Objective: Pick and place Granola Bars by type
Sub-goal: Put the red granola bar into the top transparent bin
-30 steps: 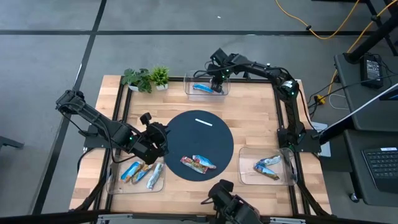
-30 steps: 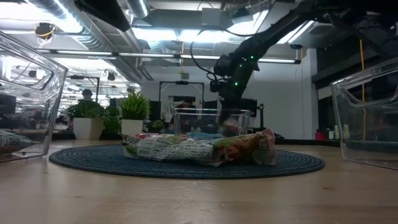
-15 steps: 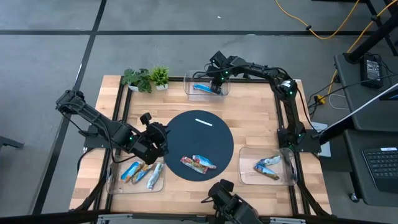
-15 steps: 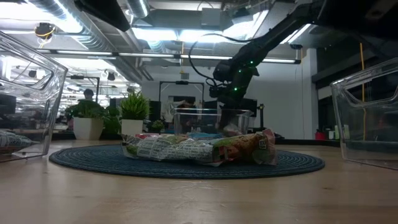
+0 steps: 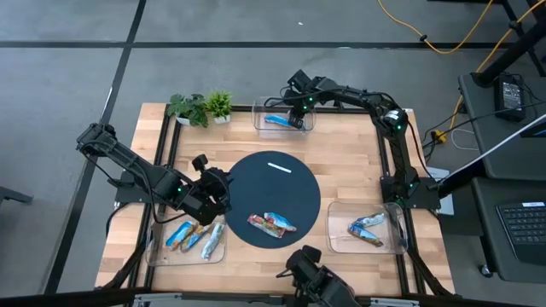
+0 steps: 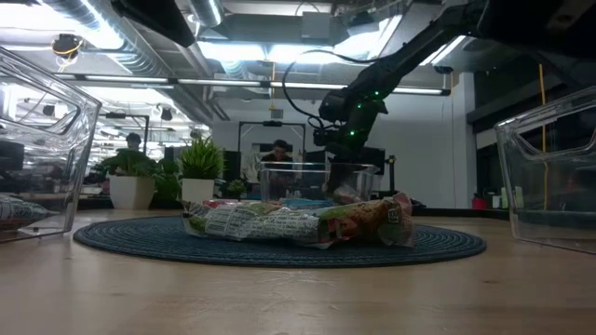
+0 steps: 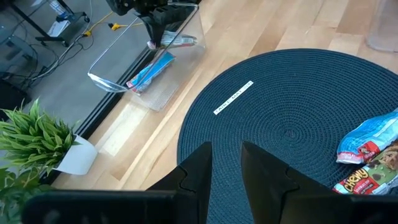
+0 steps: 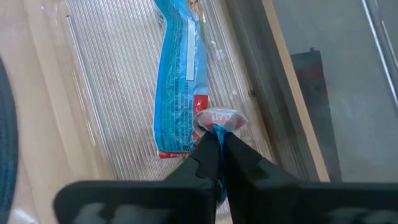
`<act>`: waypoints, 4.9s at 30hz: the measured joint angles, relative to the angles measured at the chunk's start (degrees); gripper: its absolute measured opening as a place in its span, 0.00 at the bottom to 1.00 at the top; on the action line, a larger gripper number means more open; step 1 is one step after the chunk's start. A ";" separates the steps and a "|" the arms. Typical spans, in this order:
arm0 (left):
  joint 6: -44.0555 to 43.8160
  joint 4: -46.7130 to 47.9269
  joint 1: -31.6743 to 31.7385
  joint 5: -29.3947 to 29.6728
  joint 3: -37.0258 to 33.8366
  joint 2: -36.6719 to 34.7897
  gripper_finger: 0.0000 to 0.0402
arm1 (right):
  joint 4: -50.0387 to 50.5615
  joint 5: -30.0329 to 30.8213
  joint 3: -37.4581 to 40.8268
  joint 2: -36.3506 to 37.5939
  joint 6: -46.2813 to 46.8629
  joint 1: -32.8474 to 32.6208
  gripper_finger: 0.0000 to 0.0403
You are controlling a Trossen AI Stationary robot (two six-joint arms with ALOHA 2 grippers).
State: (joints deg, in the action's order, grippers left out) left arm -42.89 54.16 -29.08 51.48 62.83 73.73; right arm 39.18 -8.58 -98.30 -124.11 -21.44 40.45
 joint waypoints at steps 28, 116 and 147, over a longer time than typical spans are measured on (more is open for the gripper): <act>-1.33 -0.01 0.01 0.07 0.00 0.01 0.19 | -0.44 5.93 0.00 0.04 0.18 0.00 0.34; -0.48 -0.21 -0.07 -3.21 0.00 0.03 0.19 | 6.38 10.07 -0.07 43.93 13.91 -57.85 0.01; 0.92 -0.16 -0.07 -5.07 -0.02 0.03 0.19 | 23.28 5.19 -8.29 27.69 17.97 -52.22 0.01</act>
State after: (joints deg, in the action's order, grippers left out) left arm -41.98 54.00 -29.15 46.42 62.81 73.76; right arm 62.46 -3.39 -106.59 -96.42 -3.47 -11.78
